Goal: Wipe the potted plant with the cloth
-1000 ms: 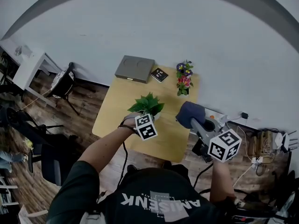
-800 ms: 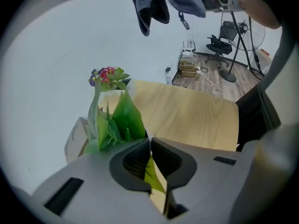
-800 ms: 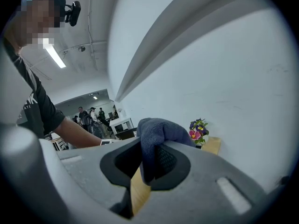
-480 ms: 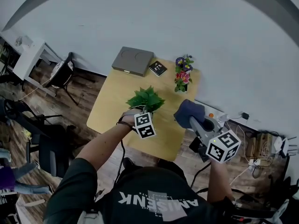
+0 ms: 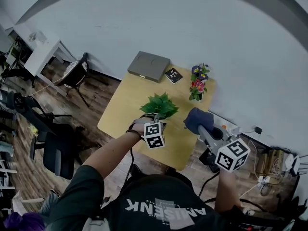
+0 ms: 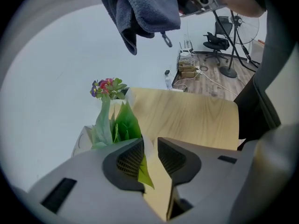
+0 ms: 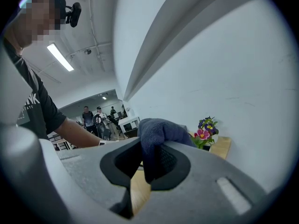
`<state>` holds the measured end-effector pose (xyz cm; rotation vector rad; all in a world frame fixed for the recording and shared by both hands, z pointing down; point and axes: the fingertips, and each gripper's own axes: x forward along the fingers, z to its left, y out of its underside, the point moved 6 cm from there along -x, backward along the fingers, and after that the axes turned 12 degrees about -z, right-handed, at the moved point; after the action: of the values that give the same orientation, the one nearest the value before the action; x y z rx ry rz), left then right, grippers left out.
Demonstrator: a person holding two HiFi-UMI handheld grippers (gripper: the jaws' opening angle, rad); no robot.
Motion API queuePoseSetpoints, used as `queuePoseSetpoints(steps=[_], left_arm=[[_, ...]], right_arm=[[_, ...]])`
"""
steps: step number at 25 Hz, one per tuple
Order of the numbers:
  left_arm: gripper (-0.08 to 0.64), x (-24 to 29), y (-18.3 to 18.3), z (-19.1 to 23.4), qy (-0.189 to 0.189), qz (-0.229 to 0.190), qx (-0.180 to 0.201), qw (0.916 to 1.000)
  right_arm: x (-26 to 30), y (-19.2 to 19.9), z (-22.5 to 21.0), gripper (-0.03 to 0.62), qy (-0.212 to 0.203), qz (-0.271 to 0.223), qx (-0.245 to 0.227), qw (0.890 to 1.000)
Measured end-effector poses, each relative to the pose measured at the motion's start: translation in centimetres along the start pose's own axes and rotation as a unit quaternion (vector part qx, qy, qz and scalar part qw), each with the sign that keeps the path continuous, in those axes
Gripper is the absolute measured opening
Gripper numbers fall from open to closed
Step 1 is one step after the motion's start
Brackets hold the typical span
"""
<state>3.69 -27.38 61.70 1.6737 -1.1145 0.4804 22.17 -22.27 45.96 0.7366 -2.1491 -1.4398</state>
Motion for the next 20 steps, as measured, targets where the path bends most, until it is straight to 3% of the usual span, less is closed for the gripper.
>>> queuePoseSetpoints(steps=[2,5,11,16,20], left_arm=[[0.103,-0.9,-0.6,0.1,-0.006,-0.011,-0.007,0.9999],[0.103,-2.7,-1.7,0.5,-0.023,-0.042,-0.047,0.9978],[0.103,-9.2,-3.3,2.0,-0.051,-0.121,-0.134,0.9822],[0.103,-16.2,-2.8,3.6,-0.098,-0.177,-0.184,0.9619],[0.103,-22.7,-1.6,3.9,-0.139,-0.226,-0.223,0.9379]], right_arm=[[0.2,-0.5,0.3,0.037,-0.009,-0.002,-0.006,1.000],[0.5,-1.1,0.8,0.037,-0.015,-0.005,-0.008,1.000],[1.7,-3.0,3.0,0.037,-0.027,-0.019,-0.030,0.999],[2.8,-4.4,6.0,0.037,-0.029,-0.038,-0.046,0.998],[3.2,-5.4,9.8,0.037,-0.026,-0.051,-0.064,0.996]])
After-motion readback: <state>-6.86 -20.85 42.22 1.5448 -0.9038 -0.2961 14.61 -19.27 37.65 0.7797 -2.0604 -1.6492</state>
